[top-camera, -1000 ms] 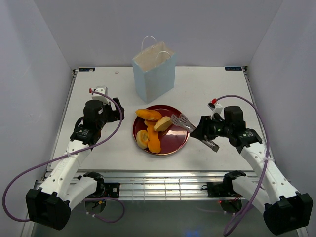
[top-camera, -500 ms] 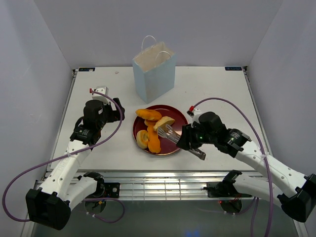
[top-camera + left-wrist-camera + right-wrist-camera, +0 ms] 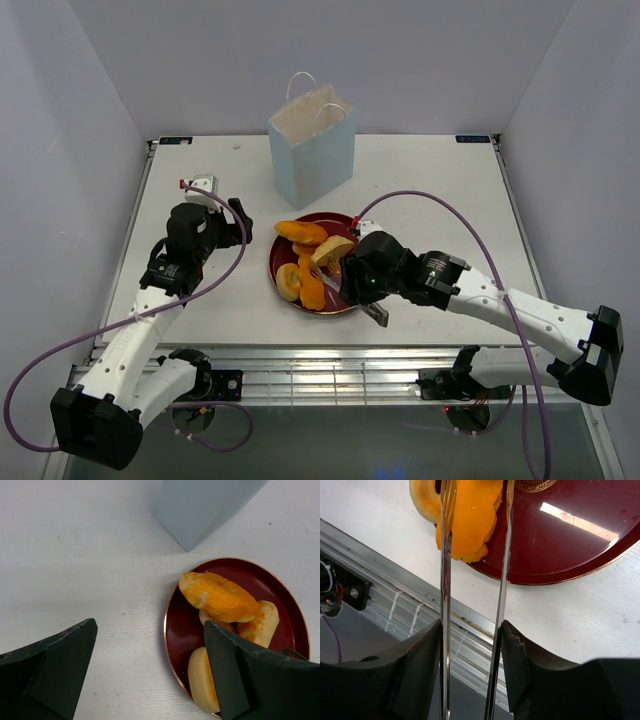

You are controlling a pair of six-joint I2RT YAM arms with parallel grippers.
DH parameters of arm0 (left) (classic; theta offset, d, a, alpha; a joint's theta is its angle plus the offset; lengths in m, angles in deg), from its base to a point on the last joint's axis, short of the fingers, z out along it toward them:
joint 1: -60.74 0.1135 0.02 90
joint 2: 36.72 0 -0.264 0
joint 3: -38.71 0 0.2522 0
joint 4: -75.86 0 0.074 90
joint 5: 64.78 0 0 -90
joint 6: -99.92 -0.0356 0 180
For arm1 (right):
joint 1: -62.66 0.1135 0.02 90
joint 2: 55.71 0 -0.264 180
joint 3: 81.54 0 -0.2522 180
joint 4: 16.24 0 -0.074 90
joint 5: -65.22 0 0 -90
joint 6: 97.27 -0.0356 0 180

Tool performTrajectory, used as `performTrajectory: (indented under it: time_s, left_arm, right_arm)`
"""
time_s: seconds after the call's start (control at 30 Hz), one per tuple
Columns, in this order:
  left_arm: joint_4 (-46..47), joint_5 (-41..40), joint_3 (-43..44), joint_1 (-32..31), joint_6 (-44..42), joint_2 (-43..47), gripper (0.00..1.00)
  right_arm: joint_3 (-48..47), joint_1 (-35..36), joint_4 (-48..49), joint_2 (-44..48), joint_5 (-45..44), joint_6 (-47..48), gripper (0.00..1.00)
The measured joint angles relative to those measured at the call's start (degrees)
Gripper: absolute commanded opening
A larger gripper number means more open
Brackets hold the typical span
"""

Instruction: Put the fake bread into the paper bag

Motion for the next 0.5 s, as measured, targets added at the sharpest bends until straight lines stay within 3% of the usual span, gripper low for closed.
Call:
performTrajectory:
  time_s: [0.5]
  left_arm:
    - [0.02,0.50,0.00,-0.11,0.04,1.33,0.98]
  right_arm:
    - [-10.16,5.20,-5.79,-11.67,-8.13,-4.33,0.54]
